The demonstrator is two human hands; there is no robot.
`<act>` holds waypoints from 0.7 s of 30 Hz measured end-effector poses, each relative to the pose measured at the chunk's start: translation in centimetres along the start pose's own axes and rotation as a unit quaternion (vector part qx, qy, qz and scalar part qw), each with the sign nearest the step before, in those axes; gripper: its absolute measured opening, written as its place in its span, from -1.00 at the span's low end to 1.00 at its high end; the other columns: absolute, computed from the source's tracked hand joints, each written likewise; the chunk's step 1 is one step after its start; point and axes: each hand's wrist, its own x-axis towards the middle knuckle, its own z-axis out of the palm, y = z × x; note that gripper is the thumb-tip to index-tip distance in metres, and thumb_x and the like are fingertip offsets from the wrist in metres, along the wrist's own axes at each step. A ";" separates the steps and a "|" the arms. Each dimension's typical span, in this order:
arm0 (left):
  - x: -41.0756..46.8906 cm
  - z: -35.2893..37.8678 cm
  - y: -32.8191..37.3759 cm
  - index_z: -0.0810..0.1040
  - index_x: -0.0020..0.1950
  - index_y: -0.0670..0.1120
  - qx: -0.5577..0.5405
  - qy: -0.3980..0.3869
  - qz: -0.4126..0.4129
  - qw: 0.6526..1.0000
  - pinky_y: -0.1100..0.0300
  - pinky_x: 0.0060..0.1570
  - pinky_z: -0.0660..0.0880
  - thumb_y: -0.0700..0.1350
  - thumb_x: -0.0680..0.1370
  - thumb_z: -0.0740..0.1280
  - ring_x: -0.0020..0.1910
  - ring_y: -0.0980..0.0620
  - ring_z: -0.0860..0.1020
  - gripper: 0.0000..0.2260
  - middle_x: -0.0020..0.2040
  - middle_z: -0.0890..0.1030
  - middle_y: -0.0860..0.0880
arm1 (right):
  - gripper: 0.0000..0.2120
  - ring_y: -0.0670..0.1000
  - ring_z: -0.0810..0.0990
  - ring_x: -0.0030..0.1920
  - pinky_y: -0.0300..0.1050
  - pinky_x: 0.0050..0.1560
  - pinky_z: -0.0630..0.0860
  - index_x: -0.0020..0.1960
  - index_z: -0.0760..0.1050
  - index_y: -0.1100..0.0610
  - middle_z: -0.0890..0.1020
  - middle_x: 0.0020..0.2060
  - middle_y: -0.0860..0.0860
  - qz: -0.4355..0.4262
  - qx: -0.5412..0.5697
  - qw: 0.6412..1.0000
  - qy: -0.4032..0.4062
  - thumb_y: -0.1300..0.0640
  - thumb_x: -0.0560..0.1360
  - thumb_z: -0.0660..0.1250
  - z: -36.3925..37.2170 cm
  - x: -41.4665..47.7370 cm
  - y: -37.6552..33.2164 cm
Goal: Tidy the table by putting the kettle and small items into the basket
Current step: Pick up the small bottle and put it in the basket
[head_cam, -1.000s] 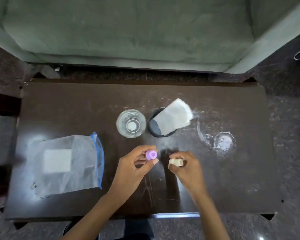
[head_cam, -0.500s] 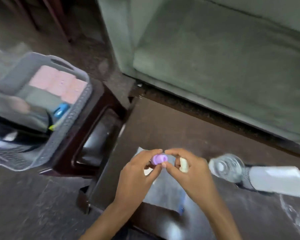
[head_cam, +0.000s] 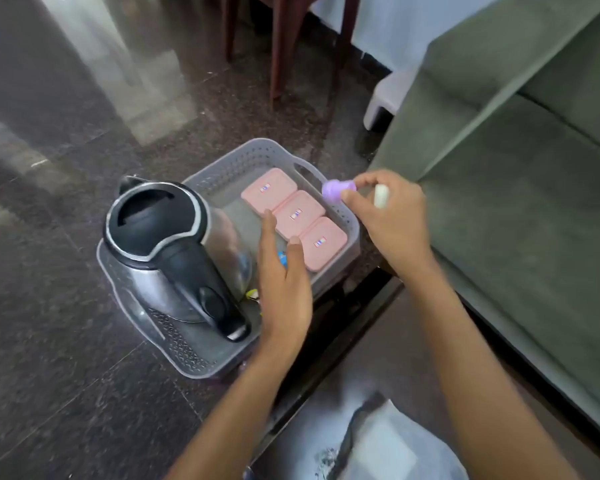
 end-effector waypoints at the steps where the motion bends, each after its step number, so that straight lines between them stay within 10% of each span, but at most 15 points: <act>1: 0.7 0.4 -0.3 0.15 0.49 -0.01 -0.009 0.031 -0.022 0.999 0.46 0.34 0.12 -0.17 0.62 0.09 0.36 0.37 0.18 -0.57 0.50 0.23 0.09 | -0.91 -0.09 0.53 -0.21 -0.13 -0.10 0.44 -0.15 0.60 0.10 0.59 -0.29 -0.09 -0.005 -0.010 1.000 -0.004 0.10 0.39 0.39 1.8 2.0 -0.5; 7: 4.2 1.7 -2.5 0.23 0.46 -0.10 -0.086 0.183 -0.111 0.973 0.56 0.20 0.11 -0.21 0.62 0.08 0.36 0.23 0.23 -0.60 0.48 0.28 -0.02 | -0.80 0.20 0.55 0.04 -0.07 -0.11 0.38 -0.01 0.54 0.12 0.64 0.00 0.16 0.007 -0.137 0.987 -0.084 0.05 0.46 0.26 12.4 7.8 -0.9; 21: 6.5 2.9 -3.7 0.27 0.45 -0.03 -0.130 0.210 -0.132 0.960 0.08 0.48 0.09 -0.10 0.64 0.04 0.47 0.13 0.19 -0.63 0.50 0.25 0.03 | -0.74 0.26 0.54 0.12 0.01 0.03 0.45 0.12 0.49 0.20 0.60 0.10 0.21 -0.069 -0.358 0.913 -0.183 0.09 0.51 0.18 17.5 10.8 -0.1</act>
